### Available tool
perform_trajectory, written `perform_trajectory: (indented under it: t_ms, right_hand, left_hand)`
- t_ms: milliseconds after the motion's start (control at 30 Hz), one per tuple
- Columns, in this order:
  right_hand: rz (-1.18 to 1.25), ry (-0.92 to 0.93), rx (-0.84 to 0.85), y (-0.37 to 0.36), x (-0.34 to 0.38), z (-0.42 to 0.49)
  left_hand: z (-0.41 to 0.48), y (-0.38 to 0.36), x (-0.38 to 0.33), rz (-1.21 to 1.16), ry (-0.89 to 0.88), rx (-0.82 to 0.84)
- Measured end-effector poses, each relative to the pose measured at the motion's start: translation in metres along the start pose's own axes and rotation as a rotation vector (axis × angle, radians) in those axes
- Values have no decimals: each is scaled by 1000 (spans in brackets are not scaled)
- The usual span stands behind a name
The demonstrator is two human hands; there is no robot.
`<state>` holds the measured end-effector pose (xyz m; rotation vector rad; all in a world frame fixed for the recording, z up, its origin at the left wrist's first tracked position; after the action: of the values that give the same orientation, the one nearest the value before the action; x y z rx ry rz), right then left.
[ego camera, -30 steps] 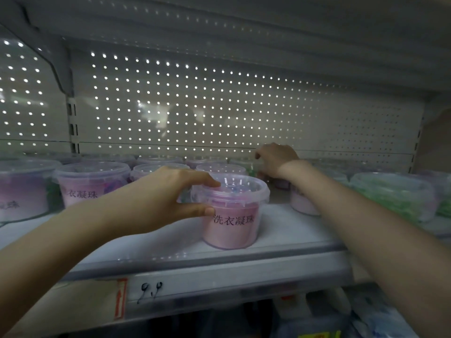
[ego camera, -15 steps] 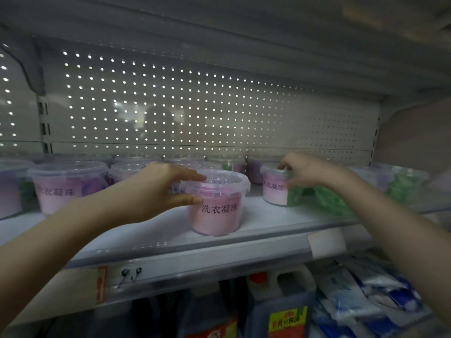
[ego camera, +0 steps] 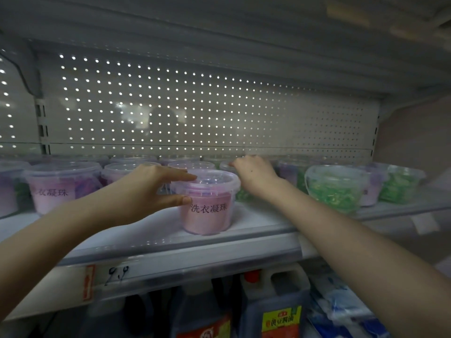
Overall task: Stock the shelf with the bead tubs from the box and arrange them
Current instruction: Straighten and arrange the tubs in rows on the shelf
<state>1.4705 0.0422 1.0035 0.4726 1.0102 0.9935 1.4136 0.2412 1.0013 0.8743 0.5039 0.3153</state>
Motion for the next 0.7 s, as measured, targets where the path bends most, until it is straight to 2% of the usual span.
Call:
perform_trajectory:
  t_ms: [167,233,467,567,700]
  right_hand:
    - [380,-15,83,-6,-24,-8]
    - [462,-30,72,-3,-39,-25]
    - [435,-326,-67,4,-136,-92]
    - [333,-449,25,-3,-159,-117]
    - [181,-507,184,-20,-160,-129]
  left_hand:
    - [0,0,0,-13,13,-13]
    - [1,-2,-1,-15,16,-28]
    - [7,-6,2,-91,-12,-60]
    - [13,-14,-1,-117,-39,-74]
    - [18,-21,-2,-163,-50,-78]
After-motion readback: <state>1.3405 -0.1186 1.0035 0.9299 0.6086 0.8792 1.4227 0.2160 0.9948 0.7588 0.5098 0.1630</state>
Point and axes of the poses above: each hand's wrist, its own z-axis towards the middle knuckle, its own y-axis out of the back of the hand, x = y × z, the point moved 6 cm from there along z, towards the middle knuckle, and after that the axes turned 15 degrees about -z, right-handed, at the moved point
